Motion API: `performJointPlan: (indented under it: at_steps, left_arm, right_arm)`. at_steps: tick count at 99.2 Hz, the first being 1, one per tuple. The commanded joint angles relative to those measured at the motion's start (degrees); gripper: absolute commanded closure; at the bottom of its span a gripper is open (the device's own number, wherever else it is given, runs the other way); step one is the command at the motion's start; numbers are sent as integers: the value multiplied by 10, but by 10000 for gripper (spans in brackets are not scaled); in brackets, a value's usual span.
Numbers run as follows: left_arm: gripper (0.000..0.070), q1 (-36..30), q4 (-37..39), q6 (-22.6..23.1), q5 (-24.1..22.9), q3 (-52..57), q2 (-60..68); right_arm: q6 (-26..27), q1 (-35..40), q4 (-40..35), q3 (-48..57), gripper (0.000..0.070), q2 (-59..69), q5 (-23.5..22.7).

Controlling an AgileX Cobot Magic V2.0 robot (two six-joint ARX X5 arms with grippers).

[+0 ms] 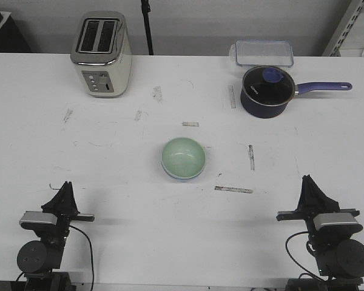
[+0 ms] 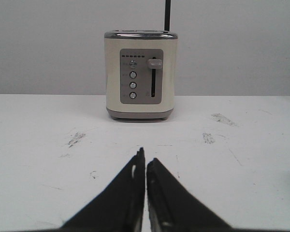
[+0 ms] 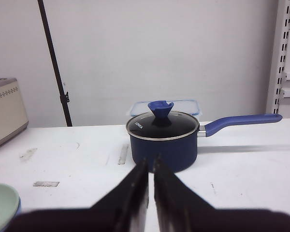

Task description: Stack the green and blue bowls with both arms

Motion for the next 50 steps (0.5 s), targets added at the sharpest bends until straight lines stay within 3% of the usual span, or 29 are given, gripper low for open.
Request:
performJointPlan:
  at_steps: [1, 33, 50]
  left_arm:
    - [699, 0, 6, -2, -1, -13, -1]
    - [699, 0, 6, -2, -1, -13, -1]
    - [699, 0, 6, -2, -1, -13, -1]
  right_arm:
    - [3, 0, 2, 1, 686, -2, 3]
    - [2, 0, 44, -77, 687, -66, 18]
    - [-29, 0, 45, -130, 686, -122, 17]
